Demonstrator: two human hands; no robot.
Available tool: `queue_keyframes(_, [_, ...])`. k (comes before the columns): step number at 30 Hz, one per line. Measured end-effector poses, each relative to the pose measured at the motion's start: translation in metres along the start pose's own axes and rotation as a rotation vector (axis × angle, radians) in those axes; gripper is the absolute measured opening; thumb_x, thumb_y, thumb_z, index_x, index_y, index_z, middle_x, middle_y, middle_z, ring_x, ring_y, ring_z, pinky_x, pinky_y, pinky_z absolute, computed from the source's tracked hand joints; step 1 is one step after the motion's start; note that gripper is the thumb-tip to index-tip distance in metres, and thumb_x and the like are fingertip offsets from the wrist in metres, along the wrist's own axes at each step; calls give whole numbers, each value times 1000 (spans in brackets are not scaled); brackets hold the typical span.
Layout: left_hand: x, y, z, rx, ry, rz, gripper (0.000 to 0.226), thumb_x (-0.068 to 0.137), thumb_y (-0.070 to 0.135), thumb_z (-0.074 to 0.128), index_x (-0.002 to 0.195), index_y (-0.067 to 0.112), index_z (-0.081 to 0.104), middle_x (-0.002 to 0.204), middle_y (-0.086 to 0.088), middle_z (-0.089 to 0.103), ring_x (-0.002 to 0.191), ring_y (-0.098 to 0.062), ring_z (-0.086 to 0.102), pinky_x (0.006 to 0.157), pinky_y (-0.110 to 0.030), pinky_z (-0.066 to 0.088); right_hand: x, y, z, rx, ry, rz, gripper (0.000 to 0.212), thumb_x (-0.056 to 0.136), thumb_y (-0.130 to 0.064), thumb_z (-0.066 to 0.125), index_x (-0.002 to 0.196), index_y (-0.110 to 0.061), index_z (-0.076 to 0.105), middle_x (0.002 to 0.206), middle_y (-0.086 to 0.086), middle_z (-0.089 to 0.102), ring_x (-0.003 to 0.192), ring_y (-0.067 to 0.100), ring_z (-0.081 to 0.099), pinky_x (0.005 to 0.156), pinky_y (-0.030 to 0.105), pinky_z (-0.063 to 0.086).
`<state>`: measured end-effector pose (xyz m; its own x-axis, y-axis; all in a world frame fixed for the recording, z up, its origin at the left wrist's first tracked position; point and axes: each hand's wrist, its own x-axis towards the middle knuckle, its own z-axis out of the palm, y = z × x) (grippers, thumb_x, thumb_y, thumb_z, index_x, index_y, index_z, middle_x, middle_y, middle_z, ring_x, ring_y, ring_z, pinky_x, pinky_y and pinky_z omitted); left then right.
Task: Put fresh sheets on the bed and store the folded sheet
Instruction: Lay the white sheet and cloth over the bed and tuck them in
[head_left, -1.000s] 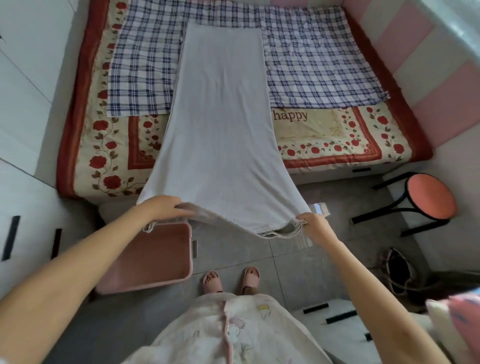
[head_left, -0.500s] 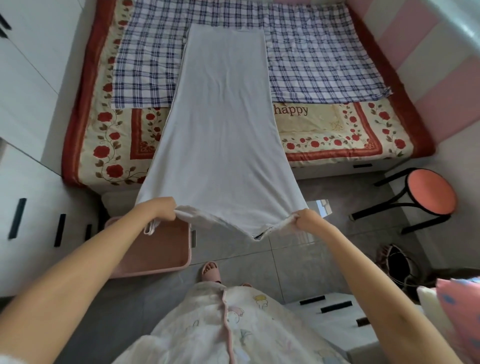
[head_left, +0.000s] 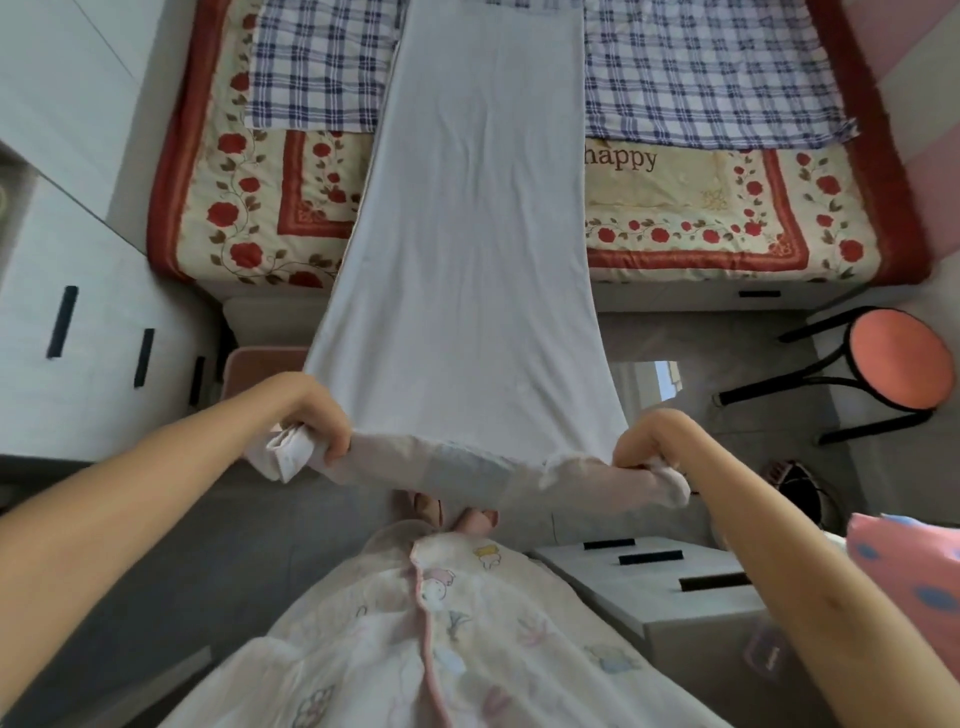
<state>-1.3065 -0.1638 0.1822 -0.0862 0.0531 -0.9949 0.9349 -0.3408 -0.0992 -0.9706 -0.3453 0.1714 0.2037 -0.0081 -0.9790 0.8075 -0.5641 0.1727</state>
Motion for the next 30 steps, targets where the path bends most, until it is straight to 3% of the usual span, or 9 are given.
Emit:
queue_keyframes(4, [-12,3,0,-111,-47,-33,22,80,16,66,92,1,56,88,-12,54,73,-22,56,51,-21,49,4,22,4,116,-133,36,35,92,-14,43,120,5,53,116,15,60,104,24,58,90,31,48])
queue_keyframes(7, [-21,7,-35,-245,33,78,30,77,17,70,99,0,58,87,-14,59,72,-23,59,59,-26,50,-11,28,-19,285,-48,27,18,89,-15,48,92,-1,59,89,10,63,82,19,61,71,27,50])
queue_keyframes(9, [-28,11,-64,-246,180,194,27,75,20,71,93,2,60,82,-12,58,67,-21,55,59,-26,45,-20,29,-45,372,107,6,15,83,-18,51,89,-5,58,88,8,61,76,19,61,65,27,50])
queue_keyframes(14, [-56,16,-155,-281,780,353,23,76,28,73,85,11,59,82,-5,54,69,-15,48,56,-24,34,-37,27,-138,634,641,-132,38,99,-20,35,126,2,50,127,17,53,117,32,50,95,37,40])
queue_keyframes(18, [-96,17,-255,-470,1077,499,23,73,24,78,89,10,68,90,-10,64,82,-24,58,61,-28,42,-75,24,-243,895,1072,-231,26,90,-20,51,101,1,60,79,9,55,72,21,53,59,28,42])
queue_keyframes(21, [-131,21,-329,-521,1215,606,31,73,21,80,97,5,70,79,-5,61,78,-19,54,59,-26,37,-108,18,-323,978,1251,-299,21,79,-27,61,76,-6,58,71,6,55,61,19,50,49,25,36])
queue_keyframes(24, [-150,23,-399,-528,1304,660,27,72,18,81,84,-2,68,68,-5,54,63,-15,47,49,-22,30,-126,7,-393,1030,1403,-320,24,74,-23,63,58,-9,52,66,6,52,56,22,49,49,25,36])
queue_keyframes(27, [-167,23,-471,-520,1386,690,36,69,20,83,56,12,50,55,-3,44,52,-14,38,44,-23,23,-139,-6,-460,1055,1528,-267,13,73,-12,54,67,-3,61,73,10,58,66,26,54,59,27,40])
queue_keyframes(30, [-174,25,-532,-510,1448,721,41,68,16,83,53,14,45,52,-2,43,52,-18,39,49,-30,22,-147,-18,-511,1018,1637,-234,17,77,-10,49,70,-1,61,74,12,57,70,27,53,63,30,40])
